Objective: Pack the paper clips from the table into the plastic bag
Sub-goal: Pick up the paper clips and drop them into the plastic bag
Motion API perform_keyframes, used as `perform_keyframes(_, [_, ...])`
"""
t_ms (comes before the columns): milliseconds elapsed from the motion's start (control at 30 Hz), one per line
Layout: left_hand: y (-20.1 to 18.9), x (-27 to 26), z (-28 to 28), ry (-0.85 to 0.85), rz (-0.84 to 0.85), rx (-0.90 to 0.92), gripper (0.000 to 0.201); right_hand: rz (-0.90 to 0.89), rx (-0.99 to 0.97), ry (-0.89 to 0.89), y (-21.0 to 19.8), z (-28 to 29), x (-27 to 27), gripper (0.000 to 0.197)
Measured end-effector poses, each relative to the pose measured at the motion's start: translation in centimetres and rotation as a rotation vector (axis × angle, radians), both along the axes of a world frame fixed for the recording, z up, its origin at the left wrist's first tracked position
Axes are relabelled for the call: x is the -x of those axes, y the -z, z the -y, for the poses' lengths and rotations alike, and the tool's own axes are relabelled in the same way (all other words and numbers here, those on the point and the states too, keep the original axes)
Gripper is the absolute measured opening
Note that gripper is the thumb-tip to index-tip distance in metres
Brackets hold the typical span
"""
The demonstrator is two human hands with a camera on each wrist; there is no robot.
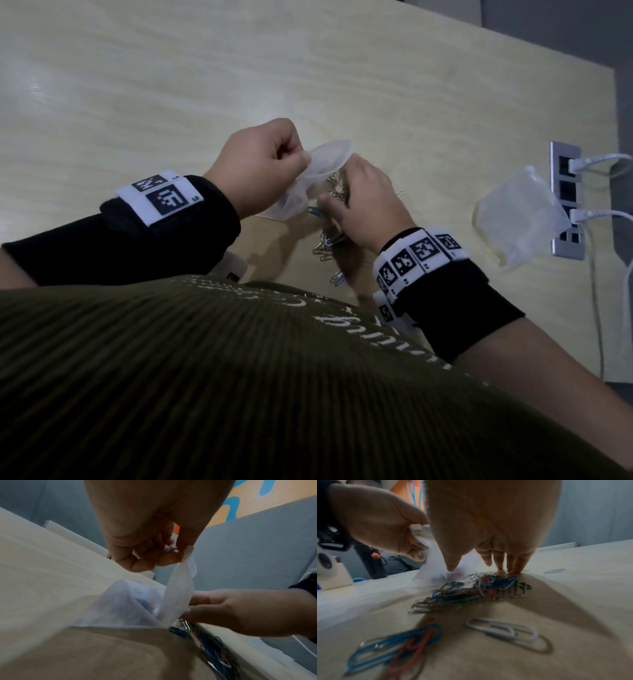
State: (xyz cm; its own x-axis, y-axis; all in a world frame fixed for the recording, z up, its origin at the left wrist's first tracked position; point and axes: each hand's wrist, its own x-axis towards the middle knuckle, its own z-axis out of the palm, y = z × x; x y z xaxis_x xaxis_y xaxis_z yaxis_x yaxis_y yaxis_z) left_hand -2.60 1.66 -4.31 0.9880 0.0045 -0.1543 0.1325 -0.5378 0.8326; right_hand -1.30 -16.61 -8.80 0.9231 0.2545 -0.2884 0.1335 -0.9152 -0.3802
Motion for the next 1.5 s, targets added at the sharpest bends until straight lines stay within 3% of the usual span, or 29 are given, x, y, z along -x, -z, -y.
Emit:
perform_keyframes(100, [0.0, 0.0, 0.0, 0.000, 0.004, -0.006, 0.015, 0.022, 0.021, -0.130, 0.2, -0.3, 0.6, 0.073])
perform_keyframes(300, [-0.3, 0.2, 0.0, 0.027, -0.020, 0.043, 0.017, 0.185, 0.075, -0.124, -0.6, -0.9, 1.9, 0.028])
perform_keyframes(500, [-0.4, 0.2, 0.1, 0.020, -0.050, 0.062, 0.017, 0.216, 0.088, -0.119, -0.3, -0.7, 1.8, 0.014])
perform_keyframes(667, [-0.5, 0.3, 0.2, 0.018, -0.059, 0.076, 0.016, 0.143, 0.016, 0.007, -1.3, -0.2, 1.1, 0.015])
perform_keyframes(900, [-0.4, 0.3, 0.4, 0.016, -0.069, 0.078, 0.015, -0.080, -0.434, 0.487, -3.4, 1.2, -0.1, 0.007])
perform_keyframes(1000, [-0.5, 0.3, 0.5, 0.036, -0.072, 0.061, 0.015, -0.150, -0.665, 0.667, -4.5, 1.6, -0.4, 0.014])
perform_keyframes(1133, [-0.5, 0.5, 0.8, 0.090, -0.067, 0.022, 0.016, -0.201, -0.999, 0.758, -6.6, 0.9, -0.5, 0.012])
perform_keyframes(1200, [-0.5, 0.5, 1.0, 0.118, -0.059, -0.007, 0.018, -0.279, -1.073, 0.720, -7.2, 0.2, -0.2, 0.011])
perform_keyframes(1300, [-0.5, 0.6, 1.2, 0.130, -0.037, -0.039, 0.017, -0.333, -0.893, 0.594, -6.8, -0.5, 0.2, 0.013])
perform_keyframes(1500, [-0.7, 0.9, 1.5, 0.151, -0.029, -0.031, 0.016, -0.222, -0.389, 0.403, -6.2, -0.5, 0.3, 0.008])
